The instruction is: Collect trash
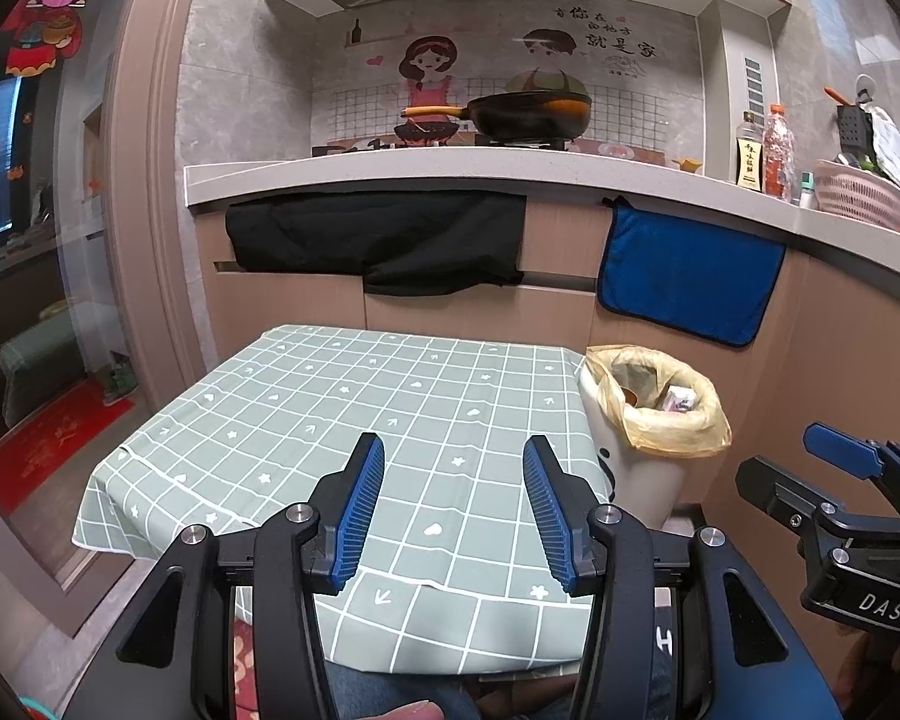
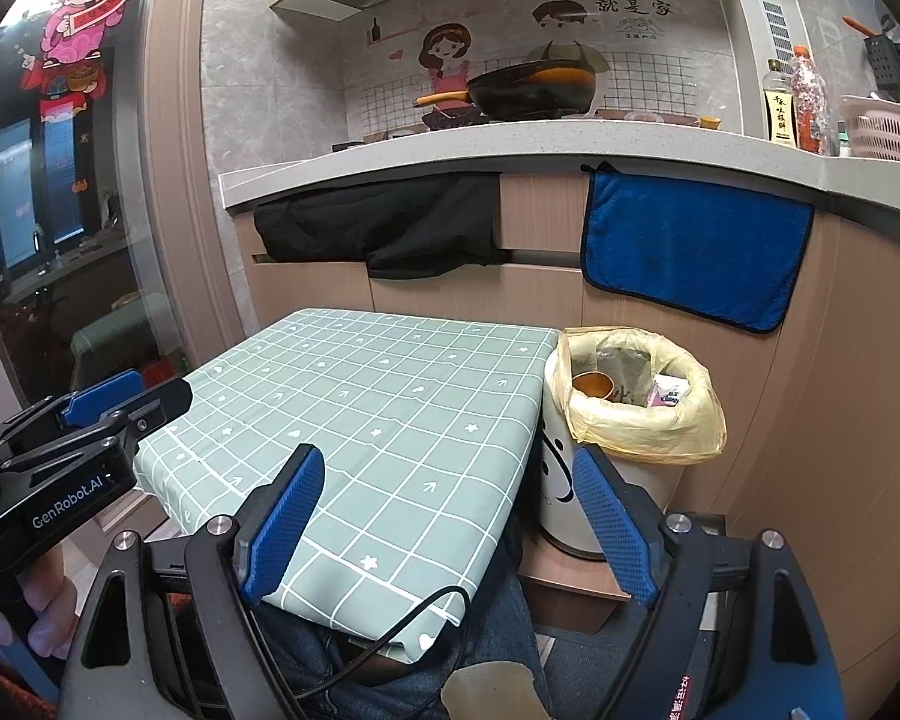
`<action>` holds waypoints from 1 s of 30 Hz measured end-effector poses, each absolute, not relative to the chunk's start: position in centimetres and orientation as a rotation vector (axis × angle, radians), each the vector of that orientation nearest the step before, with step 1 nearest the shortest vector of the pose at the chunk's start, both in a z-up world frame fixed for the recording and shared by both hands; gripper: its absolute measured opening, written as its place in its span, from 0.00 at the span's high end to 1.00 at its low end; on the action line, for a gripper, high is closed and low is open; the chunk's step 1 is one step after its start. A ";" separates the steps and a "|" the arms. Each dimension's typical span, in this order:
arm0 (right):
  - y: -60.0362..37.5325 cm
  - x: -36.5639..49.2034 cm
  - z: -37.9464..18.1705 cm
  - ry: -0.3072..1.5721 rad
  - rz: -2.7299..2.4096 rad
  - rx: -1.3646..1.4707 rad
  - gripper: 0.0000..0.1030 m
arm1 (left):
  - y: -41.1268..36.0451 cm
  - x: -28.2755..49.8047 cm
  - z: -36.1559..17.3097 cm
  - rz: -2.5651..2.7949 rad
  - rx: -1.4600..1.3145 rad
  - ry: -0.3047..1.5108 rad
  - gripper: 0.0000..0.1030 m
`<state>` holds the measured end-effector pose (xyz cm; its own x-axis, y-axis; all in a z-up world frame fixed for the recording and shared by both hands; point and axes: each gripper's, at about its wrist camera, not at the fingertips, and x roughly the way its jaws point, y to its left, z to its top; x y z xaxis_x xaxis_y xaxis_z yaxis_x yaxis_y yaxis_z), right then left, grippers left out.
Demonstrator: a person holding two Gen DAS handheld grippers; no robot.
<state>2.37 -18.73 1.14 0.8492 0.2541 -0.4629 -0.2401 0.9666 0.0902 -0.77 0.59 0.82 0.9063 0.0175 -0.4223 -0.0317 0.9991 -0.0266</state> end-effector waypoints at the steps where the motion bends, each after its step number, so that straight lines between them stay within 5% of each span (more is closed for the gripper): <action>1: -18.7 2.4 1.1 0.492 0.260 0.029 0.20 | 0.5 -0.8 0.8 0.025 -0.032 0.437 0.52; 30: -19.0 2.1 1.1 0.488 0.259 0.033 0.20 | 1.4 -0.3 0.4 -0.030 -0.033 0.459 0.52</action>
